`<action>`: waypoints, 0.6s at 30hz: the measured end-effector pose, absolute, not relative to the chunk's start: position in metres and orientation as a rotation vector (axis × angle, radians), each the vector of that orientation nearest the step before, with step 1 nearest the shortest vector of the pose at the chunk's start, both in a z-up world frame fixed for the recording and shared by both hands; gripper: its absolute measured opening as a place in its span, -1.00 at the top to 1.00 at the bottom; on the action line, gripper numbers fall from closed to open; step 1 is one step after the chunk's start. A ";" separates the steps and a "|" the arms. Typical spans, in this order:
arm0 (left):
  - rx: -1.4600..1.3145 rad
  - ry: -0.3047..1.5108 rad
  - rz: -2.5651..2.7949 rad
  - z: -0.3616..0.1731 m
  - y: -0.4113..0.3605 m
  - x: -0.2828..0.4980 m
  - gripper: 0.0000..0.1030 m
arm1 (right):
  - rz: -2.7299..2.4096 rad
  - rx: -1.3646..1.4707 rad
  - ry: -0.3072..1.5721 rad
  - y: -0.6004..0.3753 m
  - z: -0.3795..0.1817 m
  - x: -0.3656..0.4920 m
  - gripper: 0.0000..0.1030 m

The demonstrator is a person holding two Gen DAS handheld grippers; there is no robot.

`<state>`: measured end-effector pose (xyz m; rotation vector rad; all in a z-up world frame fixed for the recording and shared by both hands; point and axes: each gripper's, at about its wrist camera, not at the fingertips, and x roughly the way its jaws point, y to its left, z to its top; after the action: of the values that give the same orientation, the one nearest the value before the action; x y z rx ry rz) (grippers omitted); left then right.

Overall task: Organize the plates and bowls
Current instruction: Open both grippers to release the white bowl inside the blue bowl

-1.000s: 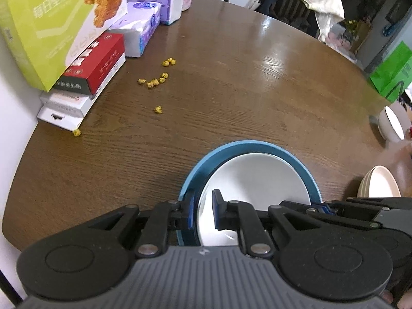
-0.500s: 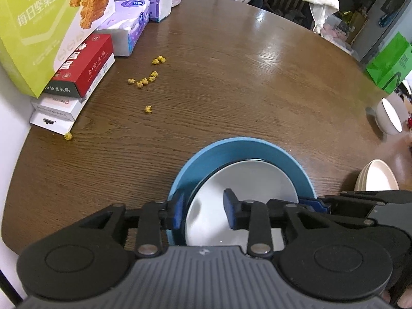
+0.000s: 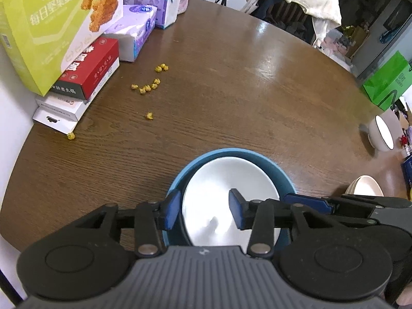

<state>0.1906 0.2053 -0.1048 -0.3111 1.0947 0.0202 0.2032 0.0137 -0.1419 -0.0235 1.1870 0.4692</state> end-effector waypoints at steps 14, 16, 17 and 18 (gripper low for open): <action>-0.302 0.994 0.097 -0.071 0.209 0.172 -0.67 | 0.497 0.012 1.111 -0.004 -0.112 0.191 -0.05; -0.304 0.982 0.105 -0.066 0.209 0.168 -0.71 | 0.493 0.018 1.096 -0.010 -0.107 0.189 -0.11; -0.304 0.976 0.109 -0.064 0.209 0.166 -0.79 | 0.490 0.022 1.087 -0.014 -0.104 0.188 -0.19; -0.303 0.967 0.117 -0.061 0.208 0.164 -0.91 | 0.487 0.027 1.079 -0.017 -0.102 0.187 -0.32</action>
<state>0.1640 0.2084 -0.0609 -0.3035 0.9670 0.1167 0.1869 -0.0172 -0.1019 0.0271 1.0788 0.4867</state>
